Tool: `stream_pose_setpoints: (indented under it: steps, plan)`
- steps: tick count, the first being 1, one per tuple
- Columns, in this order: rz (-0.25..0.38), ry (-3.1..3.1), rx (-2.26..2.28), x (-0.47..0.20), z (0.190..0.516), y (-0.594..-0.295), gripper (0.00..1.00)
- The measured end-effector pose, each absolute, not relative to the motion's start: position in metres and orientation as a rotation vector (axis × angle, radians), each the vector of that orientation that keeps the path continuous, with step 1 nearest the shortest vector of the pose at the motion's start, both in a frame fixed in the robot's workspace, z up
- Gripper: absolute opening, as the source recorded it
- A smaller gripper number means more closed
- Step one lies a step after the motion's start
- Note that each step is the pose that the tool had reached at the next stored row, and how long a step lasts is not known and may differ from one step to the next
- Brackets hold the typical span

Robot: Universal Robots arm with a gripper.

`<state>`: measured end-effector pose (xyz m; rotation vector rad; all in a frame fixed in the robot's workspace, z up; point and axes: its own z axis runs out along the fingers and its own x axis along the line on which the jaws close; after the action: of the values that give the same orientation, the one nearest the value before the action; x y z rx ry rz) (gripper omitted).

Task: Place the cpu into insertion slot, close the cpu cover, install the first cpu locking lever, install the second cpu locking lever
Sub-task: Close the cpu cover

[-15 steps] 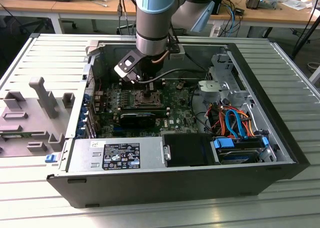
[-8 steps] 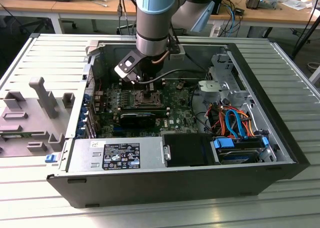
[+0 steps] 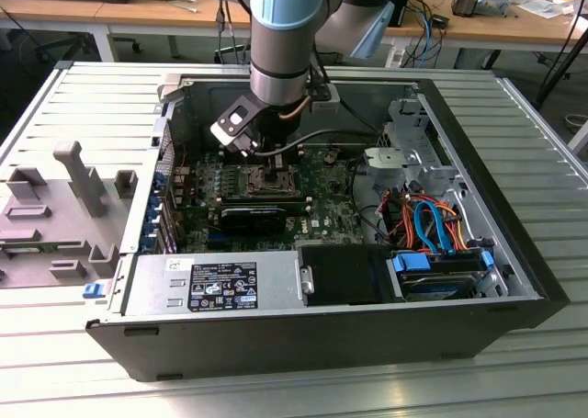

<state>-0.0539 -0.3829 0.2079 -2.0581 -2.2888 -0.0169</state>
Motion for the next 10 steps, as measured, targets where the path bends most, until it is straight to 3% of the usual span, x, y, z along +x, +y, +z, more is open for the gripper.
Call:
stream_pose_setpoints:
  steps: [10]
  plan:
    - [-0.017, -2.293, -2.053, -0.0506, 0.2067, -0.3829, 0.11]
